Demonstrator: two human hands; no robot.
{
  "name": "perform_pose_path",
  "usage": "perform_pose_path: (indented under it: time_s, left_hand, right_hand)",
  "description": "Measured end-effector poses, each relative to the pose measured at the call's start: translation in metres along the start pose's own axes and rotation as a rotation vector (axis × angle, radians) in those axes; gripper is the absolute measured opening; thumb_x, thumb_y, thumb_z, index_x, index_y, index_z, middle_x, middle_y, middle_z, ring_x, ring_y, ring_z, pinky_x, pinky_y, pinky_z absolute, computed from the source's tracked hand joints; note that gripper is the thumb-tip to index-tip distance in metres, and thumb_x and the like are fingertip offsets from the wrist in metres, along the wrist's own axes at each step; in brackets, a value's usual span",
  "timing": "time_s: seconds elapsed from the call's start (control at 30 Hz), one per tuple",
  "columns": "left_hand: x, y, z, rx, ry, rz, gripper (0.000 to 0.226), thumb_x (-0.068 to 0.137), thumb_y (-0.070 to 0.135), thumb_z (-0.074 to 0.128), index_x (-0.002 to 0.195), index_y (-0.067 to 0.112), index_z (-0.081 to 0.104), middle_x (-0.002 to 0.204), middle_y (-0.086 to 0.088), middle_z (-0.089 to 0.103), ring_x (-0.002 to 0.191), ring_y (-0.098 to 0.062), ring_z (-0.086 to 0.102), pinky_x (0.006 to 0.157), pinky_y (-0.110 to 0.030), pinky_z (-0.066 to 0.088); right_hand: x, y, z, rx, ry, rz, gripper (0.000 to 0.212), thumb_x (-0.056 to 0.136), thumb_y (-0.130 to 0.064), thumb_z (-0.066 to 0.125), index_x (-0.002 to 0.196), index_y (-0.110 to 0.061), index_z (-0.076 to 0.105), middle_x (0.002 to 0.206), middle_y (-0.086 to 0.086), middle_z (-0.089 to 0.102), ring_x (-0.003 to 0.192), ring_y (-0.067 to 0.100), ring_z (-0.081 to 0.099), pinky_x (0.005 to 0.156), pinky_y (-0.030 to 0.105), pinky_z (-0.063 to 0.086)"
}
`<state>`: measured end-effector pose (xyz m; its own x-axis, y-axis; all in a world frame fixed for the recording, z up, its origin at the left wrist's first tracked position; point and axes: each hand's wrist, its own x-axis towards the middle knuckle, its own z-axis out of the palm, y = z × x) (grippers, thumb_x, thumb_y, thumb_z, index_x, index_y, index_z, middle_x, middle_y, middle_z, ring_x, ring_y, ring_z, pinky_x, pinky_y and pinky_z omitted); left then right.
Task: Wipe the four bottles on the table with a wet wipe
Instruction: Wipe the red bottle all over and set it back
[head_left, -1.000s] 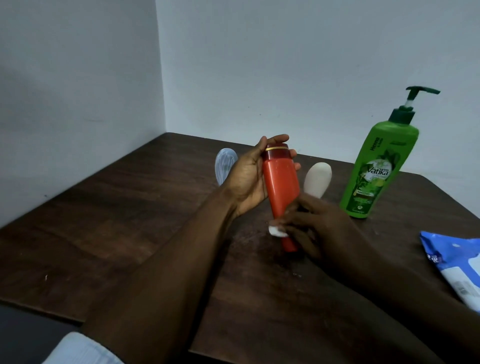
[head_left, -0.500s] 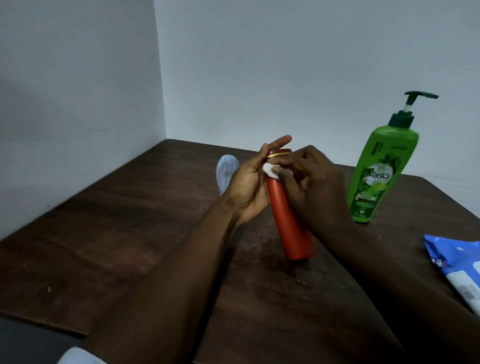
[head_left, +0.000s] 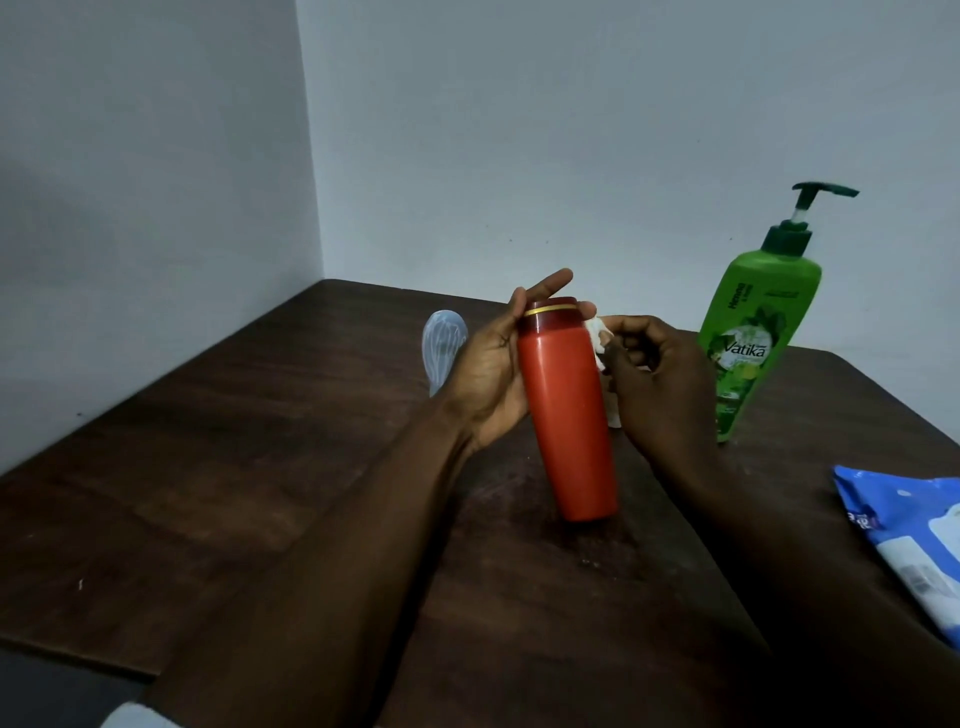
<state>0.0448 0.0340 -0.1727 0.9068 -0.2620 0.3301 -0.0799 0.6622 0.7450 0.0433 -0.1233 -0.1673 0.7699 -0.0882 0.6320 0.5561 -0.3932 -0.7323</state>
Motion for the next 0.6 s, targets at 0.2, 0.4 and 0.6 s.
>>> perform_pose_path:
  time_s: [0.2, 0.4, 0.6]
  left_hand:
    - [-0.001, 0.001, -0.002, -0.023, 0.043, 0.002, 0.042, 0.106, 0.039, 0.035, 0.136, 0.019, 0.056, 0.114, -0.010, 0.065, 0.104, -0.022, 0.063, 0.096, -0.040, 0.050]
    - [-0.002, 0.004, 0.000, -0.061, 0.068, -0.026, 0.041, 0.108, 0.036, 0.032, 0.132, 0.014, 0.056, 0.106, -0.010, 0.067, 0.099, -0.019, 0.067, 0.092, -0.033, 0.056]
    - [-0.003, 0.003, 0.003, -0.044, 0.095, -0.029, 0.042, 0.108, 0.035, 0.031, 0.132, 0.011, 0.056, 0.110, -0.010, 0.063, 0.103, -0.020, 0.066, 0.092, -0.032, 0.057]
  right_hand:
    - [-0.010, -0.013, 0.002, -0.075, 0.016, -0.203, 0.010, 0.094, -0.017, 0.070, 0.103, -0.017, 0.074, 0.090, -0.008, 0.070, 0.078, -0.002, 0.063, 0.065, 0.010, 0.045]
    - [-0.021, -0.023, 0.012, -0.269, -0.088, -0.586, 0.018, 0.089, -0.018, 0.075, 0.107, -0.015, 0.076, 0.100, 0.001, 0.065, 0.094, 0.010, 0.057, 0.085, 0.018, 0.038]
    - [-0.019, -0.021, 0.011, -0.326, -0.145, -0.661, 0.023, 0.084, -0.018, 0.080, 0.105, -0.014, 0.076, 0.105, 0.005, 0.065, 0.098, 0.015, 0.057, 0.086, 0.018, 0.037]
